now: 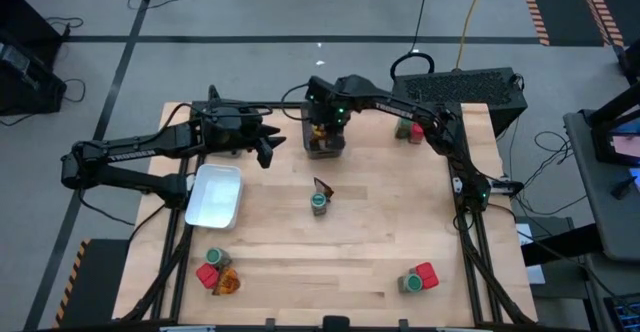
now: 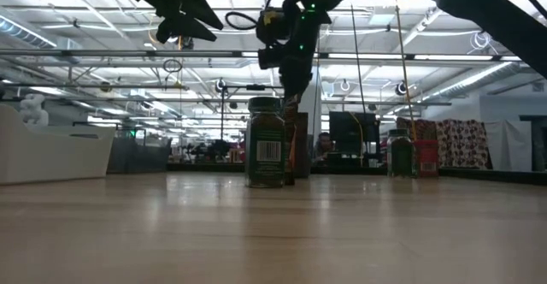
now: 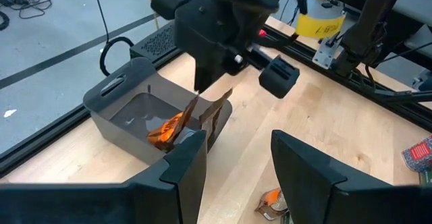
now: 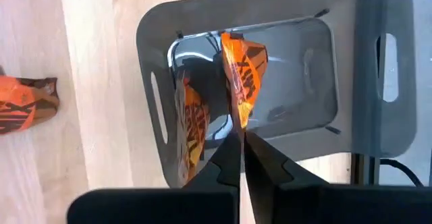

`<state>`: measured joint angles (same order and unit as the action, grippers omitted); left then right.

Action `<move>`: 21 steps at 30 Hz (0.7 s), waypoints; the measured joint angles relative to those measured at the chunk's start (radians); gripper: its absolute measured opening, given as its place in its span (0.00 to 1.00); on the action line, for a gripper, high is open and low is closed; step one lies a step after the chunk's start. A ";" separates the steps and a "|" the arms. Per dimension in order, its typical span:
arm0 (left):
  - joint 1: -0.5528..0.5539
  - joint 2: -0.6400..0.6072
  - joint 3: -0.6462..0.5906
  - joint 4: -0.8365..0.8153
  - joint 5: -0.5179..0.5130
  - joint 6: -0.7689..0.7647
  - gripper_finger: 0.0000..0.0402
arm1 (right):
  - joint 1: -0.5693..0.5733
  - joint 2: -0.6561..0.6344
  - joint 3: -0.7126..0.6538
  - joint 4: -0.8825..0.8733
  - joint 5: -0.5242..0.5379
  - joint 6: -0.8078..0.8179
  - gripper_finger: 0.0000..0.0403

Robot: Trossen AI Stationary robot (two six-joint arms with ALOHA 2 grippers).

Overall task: Sort spices by type
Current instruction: Put the bottom right brown seasoning bag into the middle black bin

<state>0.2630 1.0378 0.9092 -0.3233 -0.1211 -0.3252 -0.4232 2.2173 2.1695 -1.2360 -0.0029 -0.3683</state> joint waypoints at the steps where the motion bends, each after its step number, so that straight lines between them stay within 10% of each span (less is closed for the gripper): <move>1: 0.000 0.000 0.000 0.000 0.000 0.000 0.43 | 0.000 0.000 0.004 -0.016 0.000 0.000 0.00; 21: 0.000 0.000 0.000 0.000 0.000 0.018 0.43 | 0.000 0.000 0.010 0.083 0.001 0.035 0.00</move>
<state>0.2632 1.0378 0.9092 -0.3233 -0.1211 -0.3075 -0.4232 2.2173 2.1796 -1.1532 -0.0021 -0.3333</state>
